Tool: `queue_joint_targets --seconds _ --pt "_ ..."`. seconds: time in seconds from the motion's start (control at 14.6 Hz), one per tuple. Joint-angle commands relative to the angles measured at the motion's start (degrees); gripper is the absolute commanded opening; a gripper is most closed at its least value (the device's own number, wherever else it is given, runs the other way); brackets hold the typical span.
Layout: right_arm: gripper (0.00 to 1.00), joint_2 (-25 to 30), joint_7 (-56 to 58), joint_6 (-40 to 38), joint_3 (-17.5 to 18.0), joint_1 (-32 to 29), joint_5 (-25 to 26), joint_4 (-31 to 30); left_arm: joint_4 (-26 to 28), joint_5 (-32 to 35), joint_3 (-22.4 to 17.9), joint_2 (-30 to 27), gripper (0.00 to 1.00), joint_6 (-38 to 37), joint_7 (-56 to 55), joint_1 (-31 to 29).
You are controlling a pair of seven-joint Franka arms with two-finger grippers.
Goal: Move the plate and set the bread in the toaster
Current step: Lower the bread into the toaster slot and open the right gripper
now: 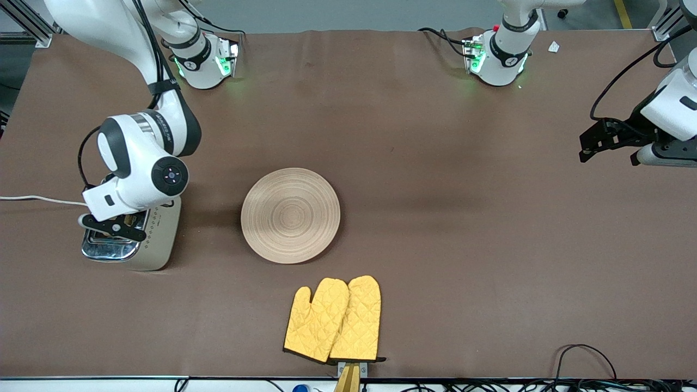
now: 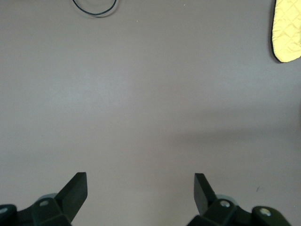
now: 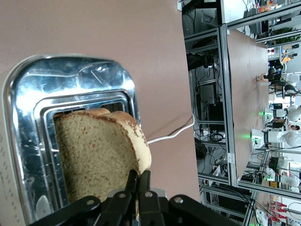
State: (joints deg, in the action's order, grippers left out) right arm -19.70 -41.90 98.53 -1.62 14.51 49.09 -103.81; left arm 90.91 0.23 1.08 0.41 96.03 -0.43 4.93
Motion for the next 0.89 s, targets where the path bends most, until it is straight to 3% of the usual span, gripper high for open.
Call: queue_joint_targets --seconds 0.0,0.07,0.21,0.27,0.34,0.62,0.82 --pt "0.05 0.2 -1.2 0.8 0.1 -0.2 -1.7 -0.8 -0.9 0.7 -0.1 0.3 1.00 -0.5 -1.2 0.3" --pt "0.18 0.2 -1.2 0.9 0.1 -0.4 -2.4 -0.7 -0.9 0.7 -0.1 0.3 1.00 -0.5 -1.1 0.3" --pt "0.69 0.3 -0.4 0.8 0.1 -0.4 -2.7 -0.5 -0.9 0.7 -0.1 0.3 1.00 -0.5 -1.1 0.2" --pt "0.88 0.3 -0.2 0.9 0.2 -0.5 -2.9 -0.3 -0.9 0.7 -0.1 0.3 1.00 -0.5 -1.1 0.3" --pt "0.99 0.4 -0.2 0.8 0.2 -0.4 -3.7 -0.2 -0.9 0.7 -0.1 0.3 1.00 -0.5 -1.1 0.3" --pt "1.00 1.3 0.8 -1.8 0.7 0.1 -10.5 3.6 -0.9 0.7 -0.2 0.4 1.00 -0.5 -1.1 0.1" --pt "1.00 3.0 3.2 -8.2 0.7 0.0 -22.0 10.3 -0.9 0.7 -0.4 0.4 1.00 -0.5 -1.1 0.1"
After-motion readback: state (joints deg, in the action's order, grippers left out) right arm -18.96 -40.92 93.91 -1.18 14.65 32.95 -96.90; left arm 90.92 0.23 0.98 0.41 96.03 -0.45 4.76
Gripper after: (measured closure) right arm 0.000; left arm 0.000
